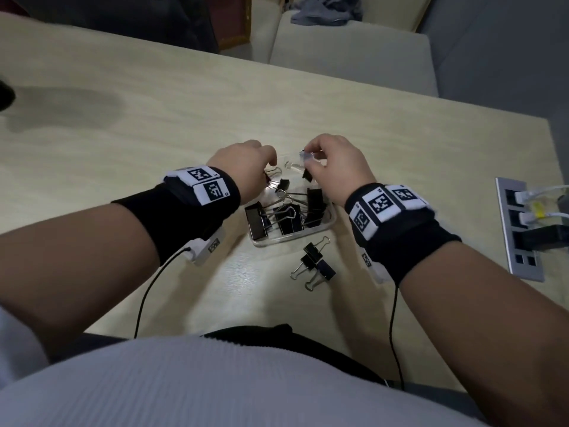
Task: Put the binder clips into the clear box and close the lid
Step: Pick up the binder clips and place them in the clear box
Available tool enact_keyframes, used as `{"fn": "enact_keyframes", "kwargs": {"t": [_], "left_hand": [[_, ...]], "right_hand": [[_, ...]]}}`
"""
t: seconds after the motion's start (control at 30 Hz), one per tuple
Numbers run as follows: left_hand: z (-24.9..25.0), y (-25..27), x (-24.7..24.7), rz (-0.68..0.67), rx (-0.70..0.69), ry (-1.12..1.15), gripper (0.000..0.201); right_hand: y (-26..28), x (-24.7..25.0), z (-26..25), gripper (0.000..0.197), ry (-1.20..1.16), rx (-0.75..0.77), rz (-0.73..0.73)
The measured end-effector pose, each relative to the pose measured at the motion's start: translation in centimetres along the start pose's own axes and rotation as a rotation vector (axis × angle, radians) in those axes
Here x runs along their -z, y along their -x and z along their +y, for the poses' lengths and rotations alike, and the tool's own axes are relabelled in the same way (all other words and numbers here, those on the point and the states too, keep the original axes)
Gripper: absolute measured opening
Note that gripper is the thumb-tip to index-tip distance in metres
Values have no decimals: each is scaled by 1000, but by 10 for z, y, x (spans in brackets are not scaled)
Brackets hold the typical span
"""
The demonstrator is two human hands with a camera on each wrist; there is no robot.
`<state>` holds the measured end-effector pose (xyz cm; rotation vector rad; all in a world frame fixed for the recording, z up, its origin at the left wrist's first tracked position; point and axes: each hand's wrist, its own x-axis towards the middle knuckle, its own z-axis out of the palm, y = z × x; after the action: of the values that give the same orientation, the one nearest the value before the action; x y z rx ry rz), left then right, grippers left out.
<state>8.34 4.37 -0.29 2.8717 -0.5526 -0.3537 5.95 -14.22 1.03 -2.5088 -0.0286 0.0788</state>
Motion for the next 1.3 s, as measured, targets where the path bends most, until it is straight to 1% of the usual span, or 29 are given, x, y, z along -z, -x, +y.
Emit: {"fn": "enact_keyframes", "kwargs": {"t": [0.13,0.2,0.27,0.37,0.4,0.47,0.53,0.57,0.73,0.87,0.93,1.0,1.13,1.23,1.3], "left_hand": [[15,12,4,48,-66,0,32],[29,24,5,28,-150,-28,31],[48,37,3,-11,-274,-71,32],[73,55,-6,-148,-479,-191,32],[80,59,-11,-211,-529,-244,32],[89,67,-20,-322,-586,-313,32],[94,73,-30,-395,-588,-350,33],[94,75,-35,-407,-580,-359,33],[92,76,-51,-349,-568,-377,27],[92,76,-55,-331,-549,-365,27],[93,76,-56,-343,-533,-356,29],[94,75,-56,-363,-484,-307,32],[95,71,-57,-383,-456,-228,35],[92,70,-56,-376,-440,-211,29],[90,72,-56,-359,-473,-231,28]], "right_hand": [[2,5,15,23,18,-80,48],[7,8,29,26,88,-164,55],[14,9,45,25,166,-213,15],[31,6,61,26,259,-178,-153],[37,5,64,28,276,-162,-188],[46,2,67,30,302,-163,-200],[52,0,70,30,337,-188,-206],[55,-2,71,29,357,-196,-206],[69,-8,76,13,386,-223,-152],[76,-6,76,10,369,-253,-142],[78,-3,74,9,324,-273,-97],[78,2,72,11,265,-279,-42],[71,10,61,13,170,-245,54],[62,11,48,12,116,-177,58],[55,9,38,13,84,-118,46]]}}
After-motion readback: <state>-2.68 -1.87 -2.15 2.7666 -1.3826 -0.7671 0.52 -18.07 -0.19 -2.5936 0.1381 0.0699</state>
